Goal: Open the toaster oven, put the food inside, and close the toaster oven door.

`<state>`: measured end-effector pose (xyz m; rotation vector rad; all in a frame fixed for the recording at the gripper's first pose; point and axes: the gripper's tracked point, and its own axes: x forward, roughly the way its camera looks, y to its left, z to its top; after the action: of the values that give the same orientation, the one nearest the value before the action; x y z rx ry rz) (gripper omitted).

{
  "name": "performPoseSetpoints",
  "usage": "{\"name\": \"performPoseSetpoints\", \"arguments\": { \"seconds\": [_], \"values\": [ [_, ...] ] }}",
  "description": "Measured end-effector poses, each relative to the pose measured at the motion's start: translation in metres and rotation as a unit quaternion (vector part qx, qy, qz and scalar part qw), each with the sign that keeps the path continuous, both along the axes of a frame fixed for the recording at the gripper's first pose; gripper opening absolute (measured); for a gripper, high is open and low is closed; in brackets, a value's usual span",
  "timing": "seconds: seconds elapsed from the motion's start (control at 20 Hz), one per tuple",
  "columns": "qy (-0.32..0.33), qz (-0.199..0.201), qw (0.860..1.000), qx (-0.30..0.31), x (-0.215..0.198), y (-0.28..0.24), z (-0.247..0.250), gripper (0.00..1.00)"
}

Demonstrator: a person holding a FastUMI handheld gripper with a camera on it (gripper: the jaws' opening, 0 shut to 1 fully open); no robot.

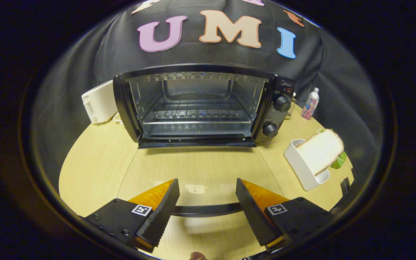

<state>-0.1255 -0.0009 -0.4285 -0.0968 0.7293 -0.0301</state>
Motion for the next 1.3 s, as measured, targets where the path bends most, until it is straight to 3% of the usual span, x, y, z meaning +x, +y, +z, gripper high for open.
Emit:
{"name": "performPoseSetpoints", "arguments": {
  "seconds": [0.2,0.35,0.65,0.8,1.0,1.3],
  "values": [
    [-0.049,-0.039,0.998,0.007,0.018,-0.027,0.04,0.99],
    [-0.093,-0.098,0.991,0.006,0.031,-0.073,0.077,0.99],
    [-0.156,-0.254,0.954,-0.008,0.029,-0.216,0.125,0.99],
    [-0.16,-0.307,0.938,0.005,0.022,-0.274,0.124,0.99],
    [-0.142,-0.334,0.931,0.047,0.02,-0.313,0.096,0.98],
    [-0.069,-0.299,0.941,0.14,0.035,-0.311,0.027,0.98]
  ]
}}
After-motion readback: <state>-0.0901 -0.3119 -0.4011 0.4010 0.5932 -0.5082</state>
